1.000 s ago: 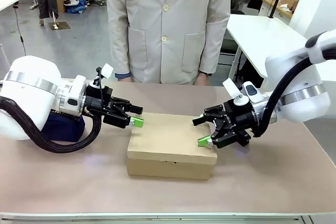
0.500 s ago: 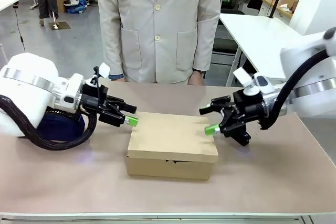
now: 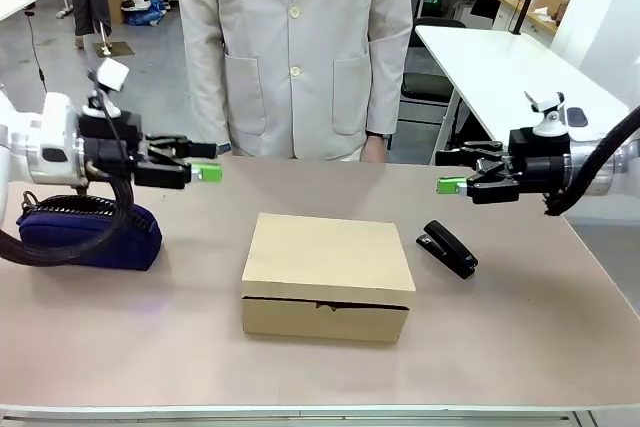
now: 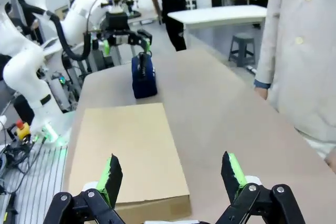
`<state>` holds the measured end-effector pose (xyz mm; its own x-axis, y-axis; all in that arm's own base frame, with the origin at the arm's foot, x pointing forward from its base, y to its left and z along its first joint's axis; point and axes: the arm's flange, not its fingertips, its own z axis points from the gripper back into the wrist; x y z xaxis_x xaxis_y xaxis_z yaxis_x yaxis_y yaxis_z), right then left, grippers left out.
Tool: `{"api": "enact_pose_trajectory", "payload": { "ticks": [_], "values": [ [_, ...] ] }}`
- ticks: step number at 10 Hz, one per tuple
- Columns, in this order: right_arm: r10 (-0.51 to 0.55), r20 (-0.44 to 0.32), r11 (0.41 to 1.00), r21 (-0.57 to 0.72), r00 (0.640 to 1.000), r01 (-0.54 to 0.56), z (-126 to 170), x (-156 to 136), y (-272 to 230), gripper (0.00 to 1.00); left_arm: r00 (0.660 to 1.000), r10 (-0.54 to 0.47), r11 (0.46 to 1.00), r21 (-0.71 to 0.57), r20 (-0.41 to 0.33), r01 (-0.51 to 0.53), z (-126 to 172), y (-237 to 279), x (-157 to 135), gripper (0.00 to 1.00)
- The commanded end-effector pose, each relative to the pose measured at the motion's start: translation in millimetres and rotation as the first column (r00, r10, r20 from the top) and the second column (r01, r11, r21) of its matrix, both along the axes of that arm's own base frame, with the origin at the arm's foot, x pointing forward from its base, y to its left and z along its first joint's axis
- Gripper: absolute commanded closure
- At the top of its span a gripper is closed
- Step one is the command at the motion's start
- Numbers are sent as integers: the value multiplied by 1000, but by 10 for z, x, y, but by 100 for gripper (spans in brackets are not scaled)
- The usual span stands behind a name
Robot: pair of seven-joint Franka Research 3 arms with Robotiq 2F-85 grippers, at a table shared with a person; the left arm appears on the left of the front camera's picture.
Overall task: Pack the item into the box.
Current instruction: Close the Mailer Box.
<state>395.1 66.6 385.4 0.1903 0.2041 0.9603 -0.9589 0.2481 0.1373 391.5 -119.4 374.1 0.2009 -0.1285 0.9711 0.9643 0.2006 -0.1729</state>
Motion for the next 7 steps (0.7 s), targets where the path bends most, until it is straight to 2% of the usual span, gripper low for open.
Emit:
{"api": "enact_pose_trajectory", "payload": {
  "ticks": [1,2,3,4,5,6,7],
  "values": [
    [-33,-164,996,-91,986,18,-98,161,52,0,999,33,999,-34,20,-33,118,77,28,0],
    [-80,-427,994,32,901,104,183,-21,-372,0,950,115,993,60,-289,-102,301,589,-81,0],
    [-134,-552,983,28,823,179,327,-177,-714,0,896,160,986,106,-414,-127,339,927,-141,0],
    [-184,-685,968,-2,705,251,452,-466,-1148,0,809,212,977,129,-549,-168,363,1408,-282,0],
    [-214,-733,964,-51,646,262,501,-681,-1465,0,744,130,991,113,-656,-73,344,1786,-434,0],
    [-229,-734,944,-7,640,330,546,-840,-1724,0,726,80,997,38,-683,-74,270,2108,-541,0],
    [-240,-732,907,65,638,417,545,-921,-1963,0,713,71,993,-18,-698,-116,121,2349,-636,0]
  ]
}}
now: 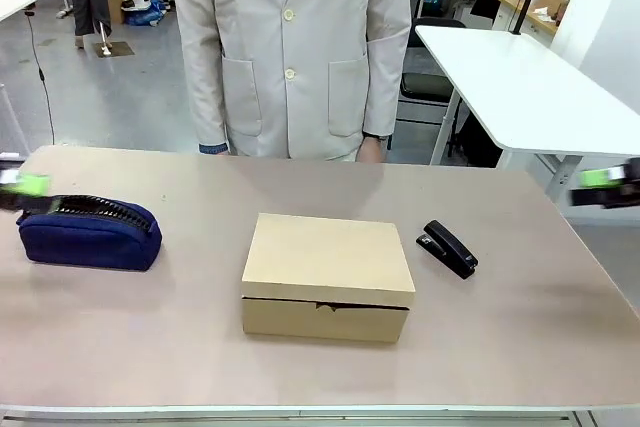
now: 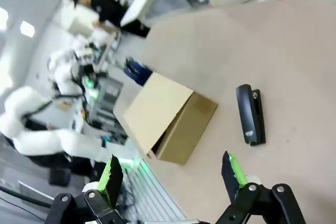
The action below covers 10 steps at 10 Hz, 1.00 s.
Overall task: Pack the item into the box.
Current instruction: Close the Mailer Box.
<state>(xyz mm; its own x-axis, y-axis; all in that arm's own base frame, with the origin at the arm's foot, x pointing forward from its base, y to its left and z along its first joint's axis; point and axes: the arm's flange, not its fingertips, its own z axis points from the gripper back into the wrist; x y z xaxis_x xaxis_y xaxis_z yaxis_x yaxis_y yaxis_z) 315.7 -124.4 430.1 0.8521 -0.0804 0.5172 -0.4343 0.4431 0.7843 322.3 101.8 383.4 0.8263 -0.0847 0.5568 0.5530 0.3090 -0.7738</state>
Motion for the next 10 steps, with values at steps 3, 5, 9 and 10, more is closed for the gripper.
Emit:
{"api": "enact_pose_trajectory", "payload": {
  "ticks": [3,5,9,10],
  "values": [
    [0,0,1000,0,1000,0,0,0,0,0,1000,0,1000,0,0,0,0,0,0,0],
    [0,0,1000,0,1000,0,0,0,0,0,1000,0,1000,0,0,0,0,0,0,0],
    [0,0,1000,0,1000,0,0,0,0,0,1000,0,1000,0,0,0,0,0,0,0],
    [0,0,1000,0,1000,0,0,0,0,0,1000,0,1000,0,0,0,0,0,0,0]
  ]
}}
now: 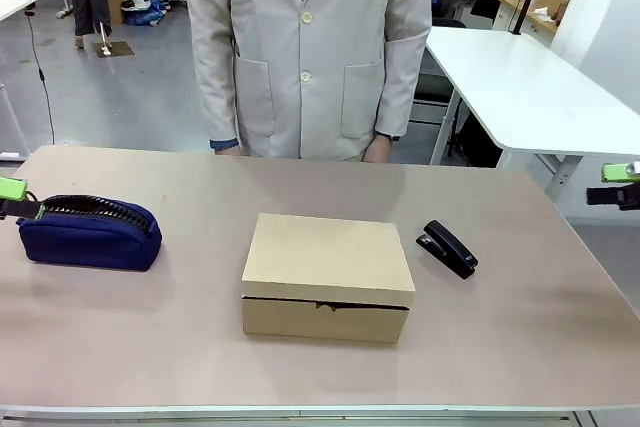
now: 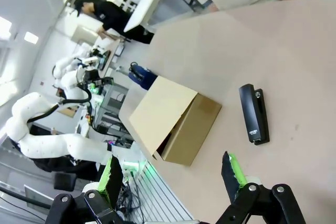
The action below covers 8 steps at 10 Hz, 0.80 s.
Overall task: Pack the item into the box.
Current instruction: Close the Mailer Box.
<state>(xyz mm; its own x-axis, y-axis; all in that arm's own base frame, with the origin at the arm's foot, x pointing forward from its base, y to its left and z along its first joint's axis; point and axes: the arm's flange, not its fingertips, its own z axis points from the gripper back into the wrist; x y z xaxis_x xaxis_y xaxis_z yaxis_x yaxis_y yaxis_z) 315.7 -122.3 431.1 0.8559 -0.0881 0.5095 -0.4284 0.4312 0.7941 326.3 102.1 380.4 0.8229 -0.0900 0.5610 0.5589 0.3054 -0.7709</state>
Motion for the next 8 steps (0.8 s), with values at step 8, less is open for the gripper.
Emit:
{"api": "enact_pose_trajectory", "payload": {
  "ticks": [8],
  "values": [
    [0,8,1000,-15,1000,0,-10,-1,-21,0,1000,6,1000,0,-5,-6,30,-3,-40,0]
  ]
}}
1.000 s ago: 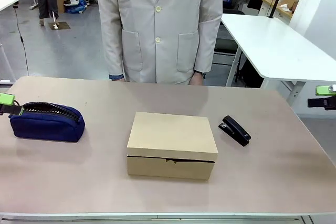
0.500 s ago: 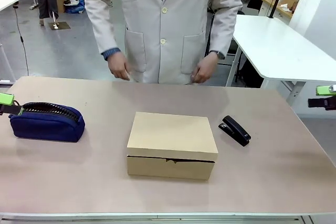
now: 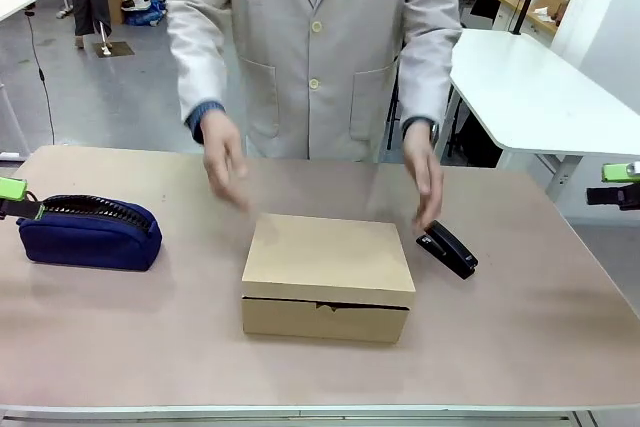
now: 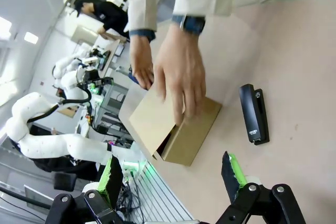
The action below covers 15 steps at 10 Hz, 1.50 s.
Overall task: Pack the item into the box.
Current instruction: Close the Mailer Box.
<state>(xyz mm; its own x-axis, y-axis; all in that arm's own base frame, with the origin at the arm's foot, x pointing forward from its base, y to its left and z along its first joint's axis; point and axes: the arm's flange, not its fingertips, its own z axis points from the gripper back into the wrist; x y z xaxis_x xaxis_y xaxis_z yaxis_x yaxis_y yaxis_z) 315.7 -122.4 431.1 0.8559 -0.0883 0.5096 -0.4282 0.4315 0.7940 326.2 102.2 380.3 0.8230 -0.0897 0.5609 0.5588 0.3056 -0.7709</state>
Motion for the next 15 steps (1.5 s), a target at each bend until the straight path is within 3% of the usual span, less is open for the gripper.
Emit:
{"api": "enact_pose_trajectory", "payload": {
  "ticks": [1,15],
  "values": [
    [0,7,1000,-15,1000,0,-10,0,-20,0,1000,6,1000,0,-5,-6,30,-4,-39,0],
    [0,7,1000,-15,1000,0,-10,0,-20,0,1000,6,1000,0,-5,-6,30,-4,-39,0]
  ]
}}
